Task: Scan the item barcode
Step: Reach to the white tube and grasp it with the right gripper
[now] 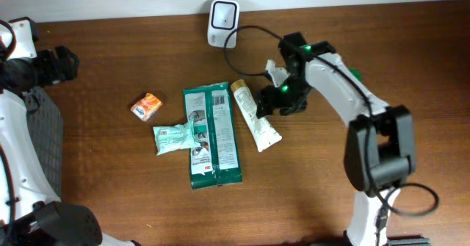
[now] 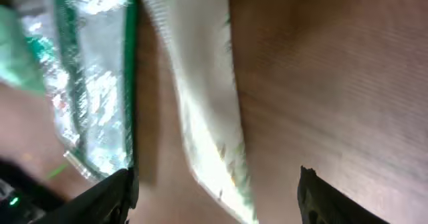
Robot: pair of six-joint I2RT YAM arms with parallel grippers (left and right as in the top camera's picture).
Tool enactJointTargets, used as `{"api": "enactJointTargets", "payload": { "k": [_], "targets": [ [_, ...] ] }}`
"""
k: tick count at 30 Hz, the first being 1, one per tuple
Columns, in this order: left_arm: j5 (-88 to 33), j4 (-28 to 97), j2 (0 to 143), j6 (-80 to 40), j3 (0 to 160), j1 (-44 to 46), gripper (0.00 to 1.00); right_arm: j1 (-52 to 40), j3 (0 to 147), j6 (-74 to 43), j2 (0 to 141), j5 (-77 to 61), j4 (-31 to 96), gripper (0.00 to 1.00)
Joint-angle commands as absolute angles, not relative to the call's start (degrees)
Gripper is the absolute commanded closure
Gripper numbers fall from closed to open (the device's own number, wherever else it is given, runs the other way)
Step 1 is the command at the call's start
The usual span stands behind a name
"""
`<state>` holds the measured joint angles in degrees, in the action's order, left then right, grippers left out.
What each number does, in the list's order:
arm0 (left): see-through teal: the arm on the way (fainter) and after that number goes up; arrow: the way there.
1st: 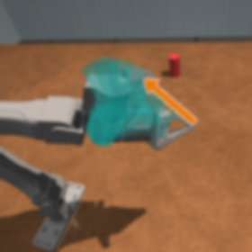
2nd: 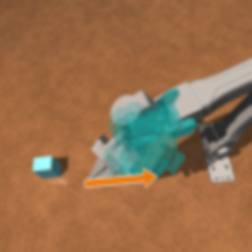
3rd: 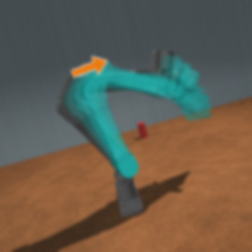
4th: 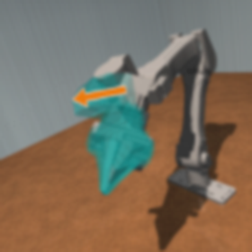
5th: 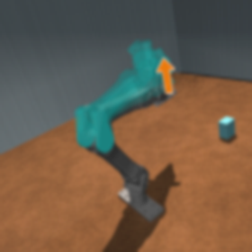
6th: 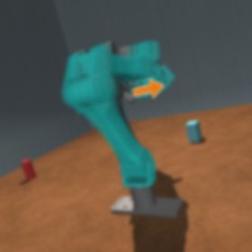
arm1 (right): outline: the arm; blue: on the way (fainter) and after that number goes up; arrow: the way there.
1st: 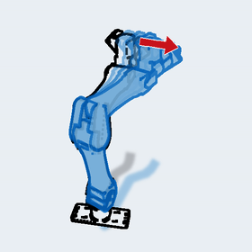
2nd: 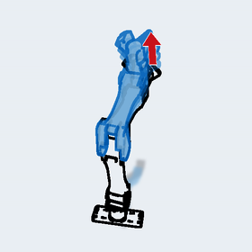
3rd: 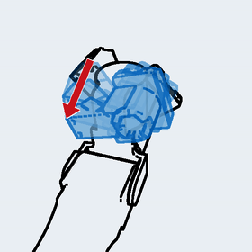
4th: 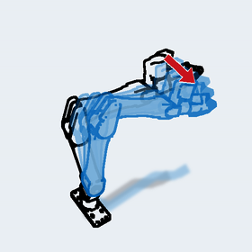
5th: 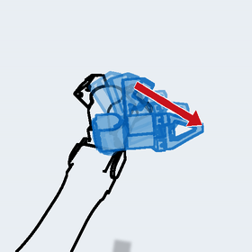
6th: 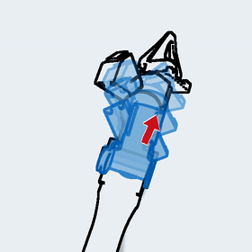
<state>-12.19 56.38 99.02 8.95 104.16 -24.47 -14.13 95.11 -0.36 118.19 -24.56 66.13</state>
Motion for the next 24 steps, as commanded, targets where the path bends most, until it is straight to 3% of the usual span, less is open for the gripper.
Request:
{"api": "enactJointTargets", "payload": {
  "k": [1,2,4,24],
  "targets": [
    [-12.16,56.29,98.78,8.43,104.95,-24.93,0.01,-13.43,95.74,3.07,114.21,-26.68,69.45,0.25],
    [-12.16,56.29,98.78,8.43,104.95,-24.93,0.01,-13.47,95.07,3.03,114.26,-26.50,69.34,0.18],
    [-12.16,56.27,98.78,8.43,104.95,-24.93,0.01,-13.47,92.73,2.98,114.74,-26.57,67.29,0.16],
    [-12.16,56.29,98.78,8.43,104.95,-24.93,0.01,-13.47,88.79,2.55,114.93,-26.59,62.11,0.11]
  ]
}}
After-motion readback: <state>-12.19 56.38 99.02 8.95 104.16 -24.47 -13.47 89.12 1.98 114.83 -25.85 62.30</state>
